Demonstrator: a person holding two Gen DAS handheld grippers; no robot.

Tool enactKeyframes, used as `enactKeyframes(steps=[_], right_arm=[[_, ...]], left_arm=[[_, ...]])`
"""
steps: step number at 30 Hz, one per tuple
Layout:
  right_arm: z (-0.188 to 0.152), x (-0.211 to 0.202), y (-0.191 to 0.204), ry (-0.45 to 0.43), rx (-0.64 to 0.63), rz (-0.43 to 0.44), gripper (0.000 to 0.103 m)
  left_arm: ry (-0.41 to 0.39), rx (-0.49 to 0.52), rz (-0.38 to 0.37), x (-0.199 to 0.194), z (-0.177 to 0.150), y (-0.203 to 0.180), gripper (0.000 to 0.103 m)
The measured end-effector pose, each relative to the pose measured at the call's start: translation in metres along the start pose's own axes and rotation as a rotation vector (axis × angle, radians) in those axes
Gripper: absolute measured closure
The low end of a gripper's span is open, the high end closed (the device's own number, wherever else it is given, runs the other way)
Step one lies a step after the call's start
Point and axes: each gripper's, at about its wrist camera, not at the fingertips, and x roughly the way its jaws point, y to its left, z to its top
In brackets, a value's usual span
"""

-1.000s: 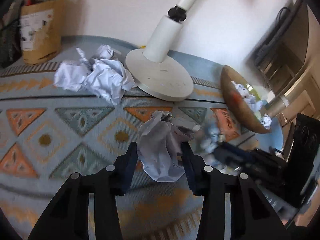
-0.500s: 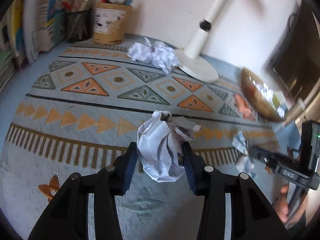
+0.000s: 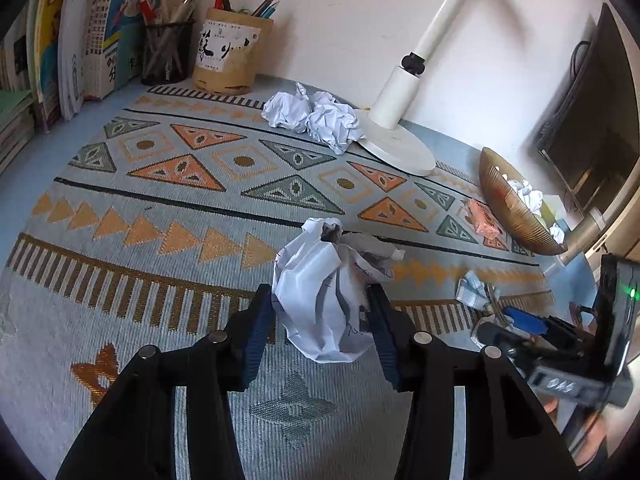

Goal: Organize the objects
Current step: 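Lift the paper ball and grey item with both tools toward the bowl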

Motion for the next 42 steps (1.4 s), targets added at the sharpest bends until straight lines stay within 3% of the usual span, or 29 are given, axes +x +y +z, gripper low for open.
enactKeyframes(steps=[5, 10, 15, 17, 19, 20, 22, 24, 28, 29, 30, 31, 33, 39, 42], right_arm=[[-0.002, -0.003, -0.01, -0.033, -0.004, -0.02, 0.078], [-0.002, -0.02, -0.036, -0.1, 0.1, 0.17, 0.088], [-0.004, -0.02, -0.06, -0.097, 0.206, 0.26, 0.088], [-0.004, -0.015, -0.056, -0.067, 0.198, 0.281, 0.084], [-0.002, -0.007, -0.047, -0.018, 0.178, 0.272, 0.062], [-0.002, -0.008, -0.042, -0.011, 0.163, 0.265, 0.056], [0.001, -0.011, -0.03, -0.026, 0.124, 0.224, 0.029], [0.001, -0.011, -0.017, -0.033, 0.086, 0.171, 0.015], [0.001, 0.005, 0.014, 0.013, -0.021, 0.05, 0.013], [0.0, 0.009, 0.021, 0.018, -0.056, 0.004, 0.016], [-0.001, 0.011, 0.027, 0.015, -0.08, -0.043, 0.027], [-0.001, 0.011, 0.03, 0.006, -0.094, -0.076, 0.047], [0.0, 0.008, 0.028, -0.015, -0.081, -0.056, 0.061], [-0.001, -0.007, 0.007, -0.082, -0.006, 0.017, 0.087], [-0.004, -0.018, -0.007, -0.096, 0.04, 0.042, 0.087]], left_arm=[[-0.001, -0.056, -0.037, 0.0, 0.0, 0.01, 0.058], [-0.019, -0.084, -0.046, -0.004, 0.0, 0.015, 0.058], [-0.013, -0.107, -0.071, -0.003, 0.001, 0.019, 0.058], [-0.013, -0.107, -0.075, -0.003, 0.001, 0.019, 0.058], [-0.012, -0.105, -0.077, -0.002, 0.001, 0.02, 0.058], [-0.011, -0.105, -0.078, -0.002, 0.001, 0.02, 0.058], [-0.011, -0.105, -0.08, -0.002, 0.001, 0.02, 0.058], [-0.01, -0.103, -0.083, -0.002, 0.001, 0.02, 0.058], [-0.011, -0.097, -0.086, -0.003, 0.001, 0.019, 0.058], [-0.013, -0.097, -0.088, -0.003, 0.001, 0.019, 0.058], [-0.014, -0.097, -0.09, -0.003, 0.001, 0.02, 0.058], [-0.015, -0.099, -0.093, -0.003, 0.001, 0.02, 0.058], [-0.017, -0.107, -0.103, -0.004, 0.001, 0.022, 0.058], [-0.013, -0.108, -0.118, -0.003, 0.002, 0.021, 0.058], [0.011, -0.121, -0.14, -0.001, 0.004, 0.023, 0.058]])
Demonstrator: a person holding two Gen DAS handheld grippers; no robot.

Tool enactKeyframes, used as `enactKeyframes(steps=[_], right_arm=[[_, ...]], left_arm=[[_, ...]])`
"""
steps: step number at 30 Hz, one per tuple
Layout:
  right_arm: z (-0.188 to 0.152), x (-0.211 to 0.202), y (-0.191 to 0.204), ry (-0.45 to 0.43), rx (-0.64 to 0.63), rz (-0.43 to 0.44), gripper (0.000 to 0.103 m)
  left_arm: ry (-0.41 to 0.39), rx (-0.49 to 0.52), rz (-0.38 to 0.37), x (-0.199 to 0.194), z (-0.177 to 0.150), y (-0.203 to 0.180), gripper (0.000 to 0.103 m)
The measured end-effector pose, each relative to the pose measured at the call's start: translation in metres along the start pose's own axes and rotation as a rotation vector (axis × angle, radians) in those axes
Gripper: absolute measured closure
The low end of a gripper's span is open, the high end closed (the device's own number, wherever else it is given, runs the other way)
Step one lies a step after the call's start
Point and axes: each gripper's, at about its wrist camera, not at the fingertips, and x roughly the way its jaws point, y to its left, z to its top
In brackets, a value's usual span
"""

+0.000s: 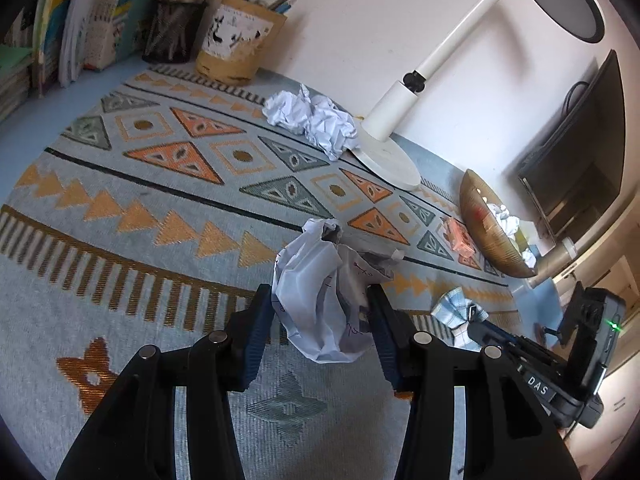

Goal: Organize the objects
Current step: 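Lift the paper ball and grey item with both tools toward the bowl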

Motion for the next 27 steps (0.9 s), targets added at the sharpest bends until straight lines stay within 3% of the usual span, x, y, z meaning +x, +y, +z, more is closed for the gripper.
enactKeyframes(steps=[3, 5, 7, 8, 10, 12, 14, 16, 20, 23, 27], right_arm=[[0.0, -0.002, -0.016, 0.028, 0.035, 0.074, 0.086], [0.0, 0.0, -0.024, 0.048, 0.071, 0.122, 0.08], [0.001, 0.004, -0.026, 0.067, 0.083, 0.122, 0.051], [0.001, 0.005, -0.025, 0.07, 0.079, 0.11, 0.044], [0.001, 0.008, -0.018, 0.069, 0.043, 0.058, 0.041], [0.001, 0.014, -0.008, 0.085, -0.01, -0.003, 0.041], [0.002, 0.02, 0.006, 0.095, -0.082, -0.056, 0.051], [-0.001, 0.02, 0.02, 0.079, -0.159, -0.096, 0.08], [-0.007, 0.014, 0.027, 0.064, -0.187, -0.053, 0.083], [0.0, -0.01, 0.015, 0.005, -0.162, 0.01, 0.083], [0.02, -0.061, -0.024, -0.125, -0.115, -0.035, 0.083]], left_arm=[[0.015, -0.059, -0.015, 0.003, 0.003, 0.011, 0.058], [0.004, -0.076, -0.015, 0.001, 0.003, 0.014, 0.058], [-0.008, -0.065, 0.001, -0.001, 0.002, 0.012, 0.058], [-0.01, -0.053, 0.011, -0.001, 0.001, 0.01, 0.058], [-0.004, -0.029, 0.024, 0.001, 0.001, 0.005, 0.058], [0.01, -0.023, 0.023, 0.004, 0.001, 0.005, 0.058], [0.016, -0.026, 0.021, 0.004, 0.001, 0.006, 0.058], [0.006, -0.025, 0.02, 0.003, 0.001, 0.006, 0.058], [0.014, -0.019, 0.016, 0.004, 0.002, 0.004, 0.059], [0.033, -0.034, -0.009, 0.005, 0.011, 0.005, 0.059], [0.007, -0.007, -0.047, -0.003, 0.03, -0.02, 0.059]])
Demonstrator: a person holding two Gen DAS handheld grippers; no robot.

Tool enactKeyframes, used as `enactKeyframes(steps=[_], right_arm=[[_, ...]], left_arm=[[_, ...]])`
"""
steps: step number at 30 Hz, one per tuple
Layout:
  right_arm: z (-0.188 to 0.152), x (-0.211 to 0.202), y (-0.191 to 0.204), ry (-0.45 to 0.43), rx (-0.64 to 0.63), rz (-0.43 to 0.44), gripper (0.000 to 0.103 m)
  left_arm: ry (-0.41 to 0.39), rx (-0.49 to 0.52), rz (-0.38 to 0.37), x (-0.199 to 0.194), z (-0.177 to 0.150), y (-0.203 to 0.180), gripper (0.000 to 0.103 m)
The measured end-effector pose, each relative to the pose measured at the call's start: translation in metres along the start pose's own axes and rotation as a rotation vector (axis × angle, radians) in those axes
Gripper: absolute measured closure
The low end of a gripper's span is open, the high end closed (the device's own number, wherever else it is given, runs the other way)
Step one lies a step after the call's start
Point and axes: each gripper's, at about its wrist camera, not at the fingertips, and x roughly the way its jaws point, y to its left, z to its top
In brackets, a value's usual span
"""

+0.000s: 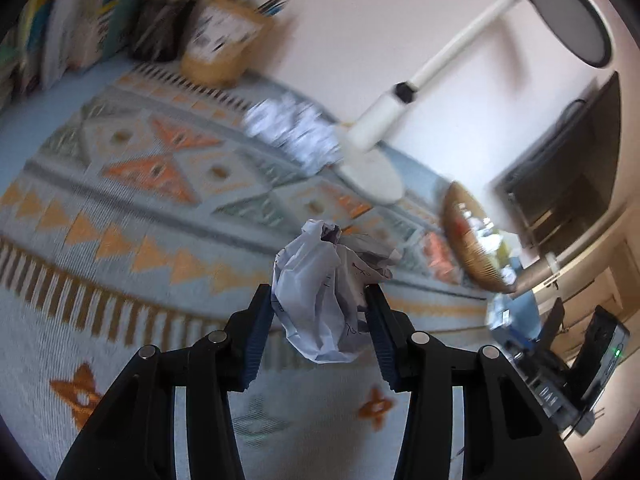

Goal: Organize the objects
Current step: 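Lift the paper ball and grey item with both tools toward the bowl, then open both tools over the bowl to drop the paper ball and grey item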

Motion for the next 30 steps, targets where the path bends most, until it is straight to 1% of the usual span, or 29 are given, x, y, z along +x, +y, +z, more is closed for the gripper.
enactKeyframes(steps=[2, 4, 5, 7, 8, 9, 10, 11, 13, 15, 17, 20, 21, 22, 23, 24, 25, 27, 30], right_arm=[[0.011, -0.024, -0.031, -0.057, 0.034, -0.061, 0.083], [0.022, -0.046, -0.067, -0.11, 0.079, -0.129, 0.083], [0.027, -0.055, -0.086, -0.131, 0.107, -0.157, 0.083], [0.037, -0.07, -0.124, -0.167, 0.169, -0.212, 0.083], [0.042, -0.075, -0.141, -0.178, 0.203, -0.235, 0.083], [0.047, -0.078, -0.157, -0.183, 0.238, -0.245, 0.082], [0.054, -0.079, -0.178, -0.183, 0.285, -0.236, 0.083], [0.06, -0.078, -0.19, -0.184, 0.311, -0.227, 0.083], [0.076, -0.075, -0.213, -0.192, 0.346, -0.23, 0.082], [0.09, -0.068, -0.225, -0.192, 0.363, -0.229, 0.082], [0.105, -0.054, -0.237, -0.182, 0.391, -0.213, 0.082], [0.123, -0.027, -0.249, -0.161, 0.417, -0.166, 0.082], [0.128, -0.018, -0.254, -0.151, 0.425, -0.158, 0.082], [0.134, -0.007, -0.258, -0.146, 0.429, -0.153, 0.08], [0.137, 0.0, -0.26, -0.146, 0.427, -0.147, 0.076], [0.141, 0.008, -0.263, -0.134, 0.426, -0.144, 0.059], [0.144, 0.017, -0.268, -0.104, 0.436, -0.135, 0.043], [0.141, 0.023, -0.273, -0.096, 0.453, -0.105, 0.043], [0.132, 0.013, -0.271, -0.106, 0.456, -0.118, 0.043]], left_arm=[[-0.007, 0.048, -0.011, 0.003, 0.009, -0.025, 0.059], [0.001, 0.102, -0.032, 0.014, 0.019, -0.056, 0.059], [0.009, 0.14, -0.05, 0.025, 0.026, -0.079, 0.059], [0.018, 0.189, -0.074, 0.043, 0.033, -0.111, 0.059], [0.025, 0.224, -0.086, 0.058, 0.038, -0.135, 0.059], [0.029, 0.244, -0.091, 0.068, 0.041, -0.15, 0.059], [0.034, 0.27, -0.096, 0.08, 0.045, -0.169, 0.059], [0.038, 0.306, -0.106, 0.098, 0.051, -0.195, 0.059], [0.045, 0.355, -0.12, 0.12, 0.059, -0.226, 0.059], [0.047, 0.402, -0.129, 0.146, 0.069, -0.26, 0.059], [0.046, 0.433, -0.136, 0.17, 0.077, -0.285, 0.059], [0.045, 0.479, -0.151, 0.193, 0.08, -0.309, 0.059], [0.04, 0.502, -0.155, 0.199, 0.08, -0.314, 0.056], [0.036, 0.511, -0.154, 0.205, 0.081, -0.318, 0.052], [0.035, 0.511, -0.15, 0.211, 0.082, -0.32, 0.046], [0.041, 0.504, -0.135, 0.219, 0.085, -0.321, 0.027], [0.04, 0.495, -0.124, 0.223, 0.086, -0.32, 0.017], [0.043, 0.468, -0.116, 0.226, 0.087, -0.309, 0.017], [0.067, 0.432, -0.111, 0.213, 0.086, -0.287, 0.017]])
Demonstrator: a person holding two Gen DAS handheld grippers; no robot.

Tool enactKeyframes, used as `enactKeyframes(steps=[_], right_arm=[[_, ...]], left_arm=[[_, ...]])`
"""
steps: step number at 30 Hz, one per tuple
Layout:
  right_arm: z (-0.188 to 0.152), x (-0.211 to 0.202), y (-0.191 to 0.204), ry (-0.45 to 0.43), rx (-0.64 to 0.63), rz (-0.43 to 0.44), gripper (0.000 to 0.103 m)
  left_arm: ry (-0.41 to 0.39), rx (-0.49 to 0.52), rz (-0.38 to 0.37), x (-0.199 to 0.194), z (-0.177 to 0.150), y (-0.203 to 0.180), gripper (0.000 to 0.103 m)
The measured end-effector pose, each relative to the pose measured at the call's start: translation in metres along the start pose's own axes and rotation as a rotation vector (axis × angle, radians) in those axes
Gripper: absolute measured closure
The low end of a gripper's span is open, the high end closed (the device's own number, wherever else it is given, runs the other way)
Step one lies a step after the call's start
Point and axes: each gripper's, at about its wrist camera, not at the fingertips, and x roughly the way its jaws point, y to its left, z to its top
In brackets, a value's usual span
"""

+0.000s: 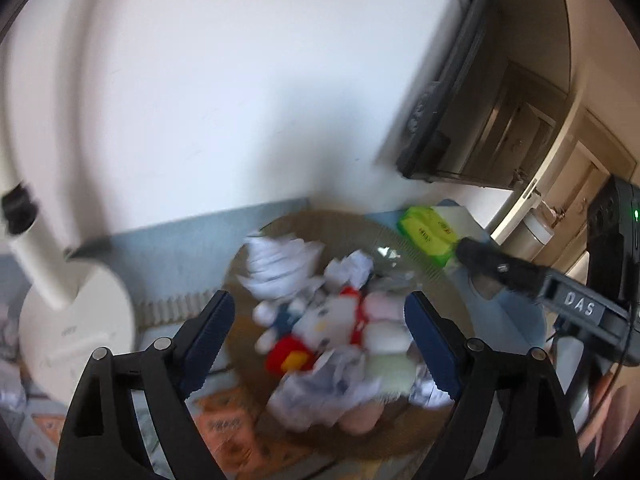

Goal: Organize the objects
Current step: 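Open both tools over the bowl to drop the paper ball and grey item, then grasp a paper ball by the lamp base with the left tool while the right grasps another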

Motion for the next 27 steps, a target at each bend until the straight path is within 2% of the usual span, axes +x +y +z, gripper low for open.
enactKeyframes(steps=[4, 6, 12, 15, 17, 20, 23, 24, 26, 27], right_arm=[[-0.02, -0.024, 0.005, -0.007, -0.023, 0.029, 0.043], [-0.033, -0.039, 0.019, -0.01, -0.052, 0.041, 0.043], [-0.087, -0.066, 0.086, 0.021, -0.155, 0.175, 0.038], [-0.132, -0.055, 0.127, 0.08, -0.202, 0.203, 0.038], [-0.171, -0.035, 0.148, 0.128, -0.224, 0.178, 0.038], [-0.222, -0.001, 0.172, 0.207, -0.268, 0.131, 0.038], [-0.245, 0.016, 0.183, 0.239, -0.322, 0.075, 0.038], [-0.245, 0.016, 0.187, 0.22, -0.354, 0.052, 0.037], [-0.248, 0.008, 0.192, 0.159, -0.393, 0.034, 0.021], [-0.251, 0.008, 0.192, 0.157, -0.398, 0.018, 0.013]], left_arm=[[-0.018, -0.025, 0.042, -0.048, -0.027, 0.025, 0.017], [-0.036, -0.035, 0.091, -0.081, -0.052, 0.042, 0.017], [-0.068, -0.14, 0.35, -0.173, -0.133, 0.11, 0.016], [-0.083, -0.222, 0.447, -0.21, -0.171, 0.149, 0.007], [-0.086, -0.252, 0.535, -0.22, -0.195, 0.171, 0.005], [-0.061, -0.289, 0.561, -0.225, -0.215, 0.196, 0.005], [-0.079, -0.295, 0.58, -0.228, -0.228, 0.206, 0.005], [-0.083, -0.304, 0.58, -0.226, -0.233, 0.209, 0.005], [-0.056, -0.325, 0.569, -0.223, -0.237, 0.213, 0.006], [-0.065, -0.312, 0.567, -0.224, -0.237, 0.212, 0.005]])
